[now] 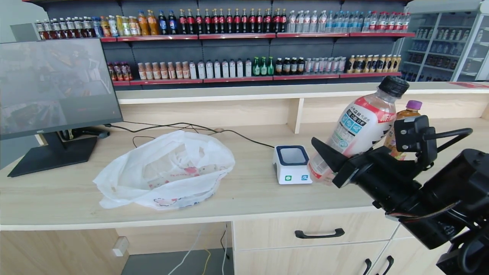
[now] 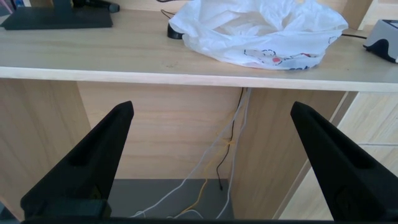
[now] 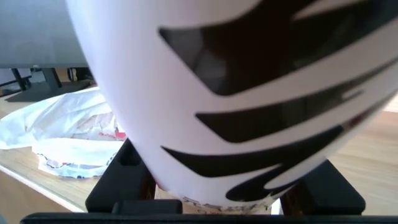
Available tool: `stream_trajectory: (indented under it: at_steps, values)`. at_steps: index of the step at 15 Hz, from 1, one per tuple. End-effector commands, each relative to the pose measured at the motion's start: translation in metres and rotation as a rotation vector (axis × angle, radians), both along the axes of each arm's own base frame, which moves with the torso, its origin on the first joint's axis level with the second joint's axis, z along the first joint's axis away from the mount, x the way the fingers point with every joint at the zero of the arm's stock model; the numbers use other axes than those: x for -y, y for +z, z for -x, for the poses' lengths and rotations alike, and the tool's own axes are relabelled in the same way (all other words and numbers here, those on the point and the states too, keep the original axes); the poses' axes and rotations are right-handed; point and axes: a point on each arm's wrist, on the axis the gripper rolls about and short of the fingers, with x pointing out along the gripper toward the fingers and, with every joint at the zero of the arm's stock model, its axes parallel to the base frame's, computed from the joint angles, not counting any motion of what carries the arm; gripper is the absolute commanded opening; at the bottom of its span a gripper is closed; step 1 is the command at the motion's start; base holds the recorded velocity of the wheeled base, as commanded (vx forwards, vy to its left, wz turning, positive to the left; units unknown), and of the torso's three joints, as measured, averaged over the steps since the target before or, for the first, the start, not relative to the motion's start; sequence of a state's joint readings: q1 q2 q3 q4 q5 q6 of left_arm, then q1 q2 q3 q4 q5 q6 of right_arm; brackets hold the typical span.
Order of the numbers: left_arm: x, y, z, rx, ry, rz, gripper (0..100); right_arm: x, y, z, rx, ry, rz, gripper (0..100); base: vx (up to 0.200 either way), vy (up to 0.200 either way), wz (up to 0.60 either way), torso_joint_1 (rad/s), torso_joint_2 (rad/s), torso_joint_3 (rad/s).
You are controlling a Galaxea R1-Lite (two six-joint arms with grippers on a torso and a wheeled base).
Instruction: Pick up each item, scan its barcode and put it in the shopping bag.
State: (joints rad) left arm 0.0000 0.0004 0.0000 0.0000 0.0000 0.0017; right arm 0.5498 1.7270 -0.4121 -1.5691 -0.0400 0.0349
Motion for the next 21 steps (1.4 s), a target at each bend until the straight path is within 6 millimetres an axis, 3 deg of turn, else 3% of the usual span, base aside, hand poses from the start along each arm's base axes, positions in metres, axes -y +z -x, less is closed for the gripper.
stream_trajectory:
  at_steps: [1,13,16,21]
  values:
    - [0.0,0.0,0.0,0.0,0.0,0.0,100,-0.001,-0.001,0.0,-0.001,0.001,0.0,0,0.0,0.2,0.0,-0.007,0.0,0.007]
    - [0.0,0.0,0.0,0.0,0.0,0.0,100,-0.003,0.001,-0.004,0.007,0.003,-0.004,0,0.0,0.2,0.0,0.002,0.0,0.0]
    - [0.0,0.0,0.0,0.0,0.0,0.0,100,-0.009,0.003,-0.014,0.023,0.002,-0.013,0,0.0,0.2,0.0,0.004,0.01,0.004]
    - [0.0,0.0,0.0,0.0,0.0,0.0,100,-0.017,-0.001,-0.022,0.035,0.056,0.022,0,0.0,0.0,0.0,0.0,0.0,0.0]
